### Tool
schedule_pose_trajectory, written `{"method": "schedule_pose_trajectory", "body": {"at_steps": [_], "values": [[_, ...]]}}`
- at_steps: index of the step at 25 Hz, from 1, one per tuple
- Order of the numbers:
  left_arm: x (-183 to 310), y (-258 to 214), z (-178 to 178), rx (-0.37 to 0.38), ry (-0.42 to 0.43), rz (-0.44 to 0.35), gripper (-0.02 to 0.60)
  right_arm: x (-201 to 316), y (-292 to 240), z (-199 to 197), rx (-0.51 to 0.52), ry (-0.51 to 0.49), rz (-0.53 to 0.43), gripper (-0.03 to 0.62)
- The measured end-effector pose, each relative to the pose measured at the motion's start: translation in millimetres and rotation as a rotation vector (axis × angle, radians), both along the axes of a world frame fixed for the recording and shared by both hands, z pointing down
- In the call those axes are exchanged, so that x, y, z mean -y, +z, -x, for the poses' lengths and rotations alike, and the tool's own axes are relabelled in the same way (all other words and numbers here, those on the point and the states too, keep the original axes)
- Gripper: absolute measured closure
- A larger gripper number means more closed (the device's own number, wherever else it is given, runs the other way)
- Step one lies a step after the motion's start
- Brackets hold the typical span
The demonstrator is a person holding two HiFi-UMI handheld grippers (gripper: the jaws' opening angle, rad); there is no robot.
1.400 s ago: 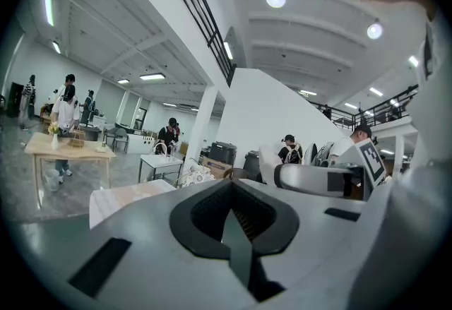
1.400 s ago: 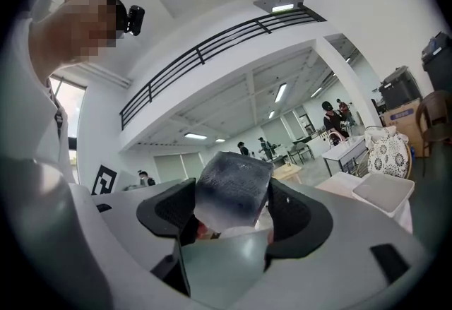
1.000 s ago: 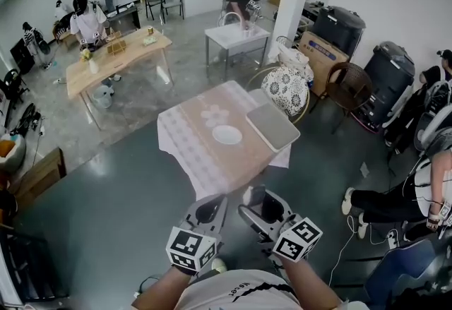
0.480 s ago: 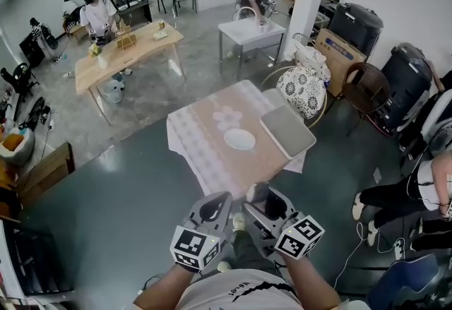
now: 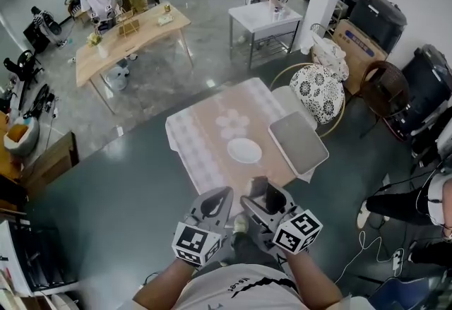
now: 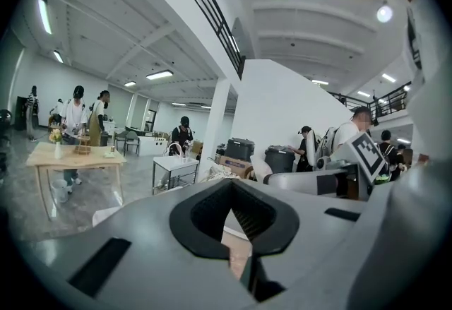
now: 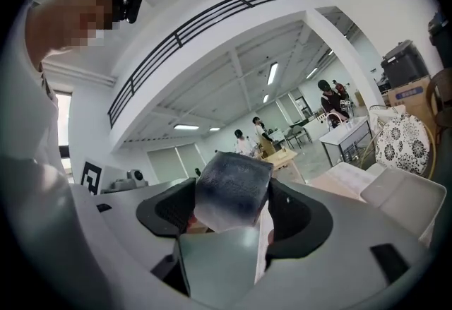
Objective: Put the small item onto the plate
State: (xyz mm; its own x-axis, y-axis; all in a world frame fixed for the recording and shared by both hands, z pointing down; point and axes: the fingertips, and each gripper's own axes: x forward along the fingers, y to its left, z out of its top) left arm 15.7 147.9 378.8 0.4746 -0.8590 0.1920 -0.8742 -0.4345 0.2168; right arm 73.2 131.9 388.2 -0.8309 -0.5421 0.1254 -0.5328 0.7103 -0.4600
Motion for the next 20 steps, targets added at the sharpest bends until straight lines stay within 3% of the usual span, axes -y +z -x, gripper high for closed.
{"method": "schedule_pose_trajectory", "body": {"at_steps": [11,20], "values": [[104.4,47.3,-3.9,0.037,-0.008,0.049,0.577,99.0,66.0,-1.2,-0.085,-0.021,0.092,0.258],[157.2,108.4,7.4,0.032,0.068,0.107,0.577,155.2,144.0,7.2,-0.167,0.059,0.163,0.258]]}}
